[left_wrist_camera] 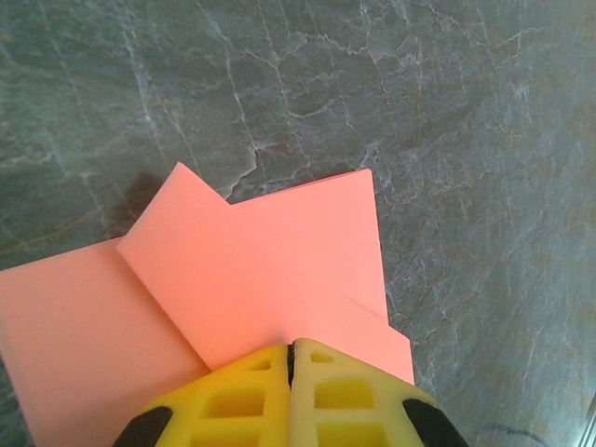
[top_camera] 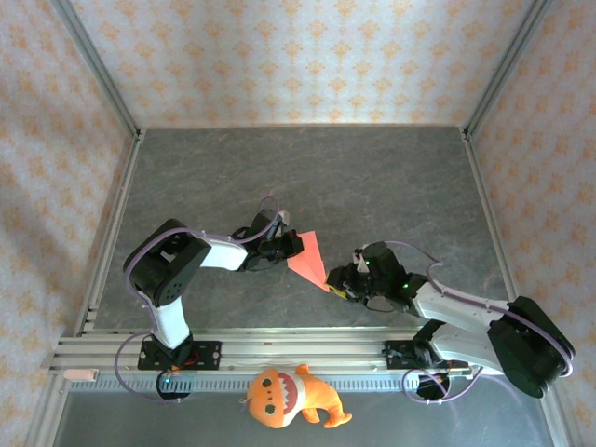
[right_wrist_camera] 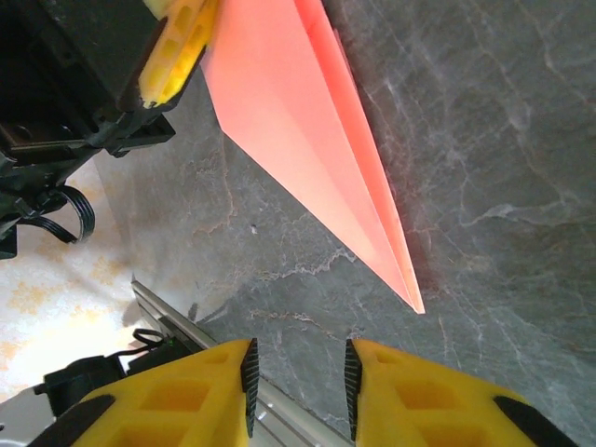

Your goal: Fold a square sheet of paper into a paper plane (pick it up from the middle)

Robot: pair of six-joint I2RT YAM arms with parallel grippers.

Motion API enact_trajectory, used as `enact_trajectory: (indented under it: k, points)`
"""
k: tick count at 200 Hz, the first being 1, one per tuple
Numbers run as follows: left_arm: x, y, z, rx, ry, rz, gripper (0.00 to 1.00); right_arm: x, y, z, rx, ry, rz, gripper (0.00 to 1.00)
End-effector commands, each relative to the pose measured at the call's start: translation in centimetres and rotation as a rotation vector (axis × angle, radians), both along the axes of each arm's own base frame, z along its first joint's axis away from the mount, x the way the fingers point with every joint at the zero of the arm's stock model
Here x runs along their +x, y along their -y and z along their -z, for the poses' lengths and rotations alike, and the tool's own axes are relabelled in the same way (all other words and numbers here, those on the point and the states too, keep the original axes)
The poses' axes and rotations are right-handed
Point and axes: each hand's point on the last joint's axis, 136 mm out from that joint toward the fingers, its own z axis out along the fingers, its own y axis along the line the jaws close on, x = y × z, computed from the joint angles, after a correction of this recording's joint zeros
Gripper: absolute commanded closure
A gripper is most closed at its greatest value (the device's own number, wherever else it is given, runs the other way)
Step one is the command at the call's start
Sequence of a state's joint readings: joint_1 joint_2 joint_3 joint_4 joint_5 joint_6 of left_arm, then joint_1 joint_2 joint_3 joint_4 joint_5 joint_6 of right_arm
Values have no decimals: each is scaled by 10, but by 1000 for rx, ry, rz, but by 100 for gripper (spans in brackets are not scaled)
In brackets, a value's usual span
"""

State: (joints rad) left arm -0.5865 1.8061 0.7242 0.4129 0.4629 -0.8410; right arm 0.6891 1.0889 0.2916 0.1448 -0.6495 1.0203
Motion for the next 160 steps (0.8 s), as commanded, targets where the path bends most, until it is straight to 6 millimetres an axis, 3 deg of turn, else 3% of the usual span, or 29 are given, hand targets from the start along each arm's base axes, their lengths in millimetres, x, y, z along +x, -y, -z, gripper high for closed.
enact_trajectory:
  k: [1, 73, 160]
  points:
    - [-24, -35, 47, 135, -145, -62, 100, -2, -1, 0, 29, -15, 15, 66]
    - [-24, -36, 46, 126, -152, -61, 100, -3, -3, 4, 42, -46, 26, 65]
    - [-24, -33, 47, 115, -157, -54, 100, 3, -1, 28, -31, -88, 46, 65]
